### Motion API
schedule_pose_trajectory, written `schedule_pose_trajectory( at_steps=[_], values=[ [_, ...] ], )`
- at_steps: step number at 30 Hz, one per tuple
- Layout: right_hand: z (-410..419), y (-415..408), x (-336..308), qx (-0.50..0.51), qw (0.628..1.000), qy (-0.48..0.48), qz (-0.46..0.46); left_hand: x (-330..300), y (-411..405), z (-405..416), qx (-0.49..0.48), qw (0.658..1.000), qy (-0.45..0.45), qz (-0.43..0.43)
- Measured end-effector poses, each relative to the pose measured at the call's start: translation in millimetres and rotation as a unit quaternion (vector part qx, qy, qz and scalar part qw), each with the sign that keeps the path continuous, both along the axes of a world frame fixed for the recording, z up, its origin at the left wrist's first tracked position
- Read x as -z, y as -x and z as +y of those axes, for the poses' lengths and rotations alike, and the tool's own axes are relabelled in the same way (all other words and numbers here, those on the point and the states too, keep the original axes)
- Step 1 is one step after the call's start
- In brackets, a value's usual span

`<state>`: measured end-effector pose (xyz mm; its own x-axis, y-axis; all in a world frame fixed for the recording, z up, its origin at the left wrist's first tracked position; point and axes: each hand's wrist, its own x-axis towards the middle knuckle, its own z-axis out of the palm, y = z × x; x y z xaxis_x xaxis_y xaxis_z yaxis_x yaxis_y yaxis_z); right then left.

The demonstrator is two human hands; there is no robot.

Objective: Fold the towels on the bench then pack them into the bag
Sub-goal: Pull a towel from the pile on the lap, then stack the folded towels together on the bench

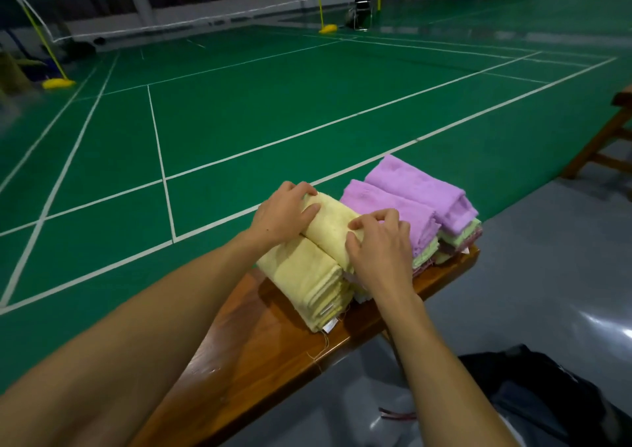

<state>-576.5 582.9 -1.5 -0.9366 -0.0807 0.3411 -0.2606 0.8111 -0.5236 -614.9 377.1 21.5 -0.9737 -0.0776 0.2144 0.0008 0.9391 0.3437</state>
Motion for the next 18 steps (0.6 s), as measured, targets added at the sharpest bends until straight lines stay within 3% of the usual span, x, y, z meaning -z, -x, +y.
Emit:
schedule_pose_trajectory(
  at_steps=[4, 8, 12, 18],
  values=[
    [0, -4, -7, 0.002, 0.999, -0.055, 0.001, -22, -26, -3, -0.003, 0.998, 0.037, 0.053],
    [-9, -16, -19, 0.002, 0.997, -0.055, 0.06, -45, -80, -20, 0.016, 0.998, 0.008, 0.064],
    [-35, -49, -29, -0.095, 0.987, 0.027, 0.127, -57, -149, -55, -0.002, 0.995, -0.023, 0.092],
    [-110, -126, -13, -0.263, 0.944, 0.038, 0.195, -52, -277, -133, -0.036, 0.996, -0.012, 0.082]
  ],
)
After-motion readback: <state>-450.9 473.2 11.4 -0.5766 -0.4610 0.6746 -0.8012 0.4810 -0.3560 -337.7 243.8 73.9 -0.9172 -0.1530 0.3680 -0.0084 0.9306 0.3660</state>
